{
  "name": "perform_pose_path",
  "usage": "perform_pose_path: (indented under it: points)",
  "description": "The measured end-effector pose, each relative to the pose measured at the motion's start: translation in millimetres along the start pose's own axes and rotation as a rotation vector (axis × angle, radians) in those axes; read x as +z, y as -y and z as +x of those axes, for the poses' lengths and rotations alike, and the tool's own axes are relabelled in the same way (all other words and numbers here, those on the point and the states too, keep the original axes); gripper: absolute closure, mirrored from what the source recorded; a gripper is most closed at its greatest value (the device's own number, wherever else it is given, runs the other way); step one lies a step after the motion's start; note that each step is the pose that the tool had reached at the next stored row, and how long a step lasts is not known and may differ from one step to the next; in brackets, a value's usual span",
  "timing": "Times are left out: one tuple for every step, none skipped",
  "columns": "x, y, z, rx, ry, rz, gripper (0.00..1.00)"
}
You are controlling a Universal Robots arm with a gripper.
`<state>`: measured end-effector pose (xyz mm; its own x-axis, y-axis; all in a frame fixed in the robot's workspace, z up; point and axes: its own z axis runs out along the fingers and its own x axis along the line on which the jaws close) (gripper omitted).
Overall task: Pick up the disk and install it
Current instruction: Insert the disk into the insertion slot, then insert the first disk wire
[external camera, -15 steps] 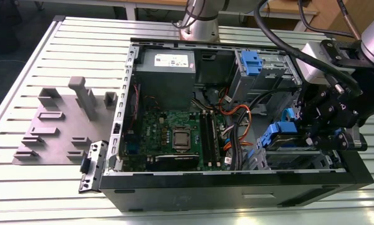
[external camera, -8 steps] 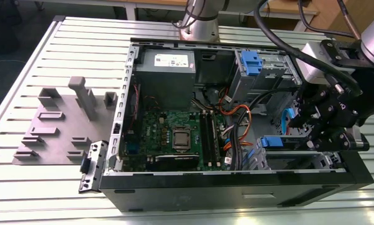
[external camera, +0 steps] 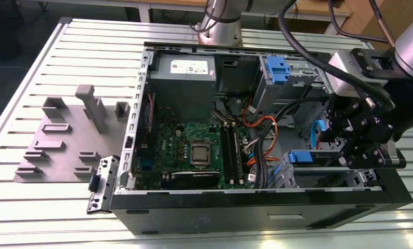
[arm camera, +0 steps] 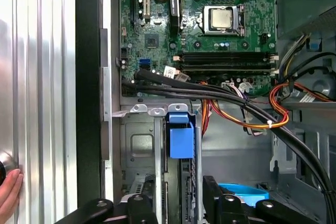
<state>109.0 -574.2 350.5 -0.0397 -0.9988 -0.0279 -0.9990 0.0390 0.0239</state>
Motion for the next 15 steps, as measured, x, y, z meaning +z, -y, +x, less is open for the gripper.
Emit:
perform_pose_path:
  points:
    - [0.3, 0.0, 0.0, 0.0, 0.0, 0.0003, 0.52]
    - [0.8, 0.0, 0.0, 0.0, 0.0003, 0.0005, 0.52]
    - [1.1, -0.1, 0.0, -0.001, 0.0003, 0.0006, 0.52]
    - [1.4, 0.0, -0.1, -0.001, 0.0002, 0.0006, 0.52]
    - [1.8, 0.2, -0.3, -0.001, 0.0003, 0.0007, 0.52]
    - [2.1, 0.5, -0.6, -0.002, 0.0004, 0.0006, 0.52]
    - [2.3, 0.9, -0.9, -0.002, 0.0004, 0.0006, 0.52]
    - [2.6, 1.6, -1.2, -0.002, 0.0003, 0.0006, 0.52]
    - [2.8, 2.6, -1.5, -0.002, 0.0002, 0.0006, 0.52]
    - [2.9, 3.5, -1.7, -0.002, 0.0001, 0.0006, 0.52]
    - [2.8, 4.2, -1.9, -0.002, -0.0001, 0.0006, 0.52]
    - [2.8, 4.6, -2.0, -0.002, -0.0001, 0.0006, 0.52]
    - [2.9, 4.6, -1.9, -0.002, 0.0, 0.0006, 0.52]
    - [3.0, 5.5, -2.1, -0.002, 0.0002, 0.0007, 0.52]
    - [3.0, 6.3, -2.3, -0.002, 0.0002, 0.0006, 0.52]
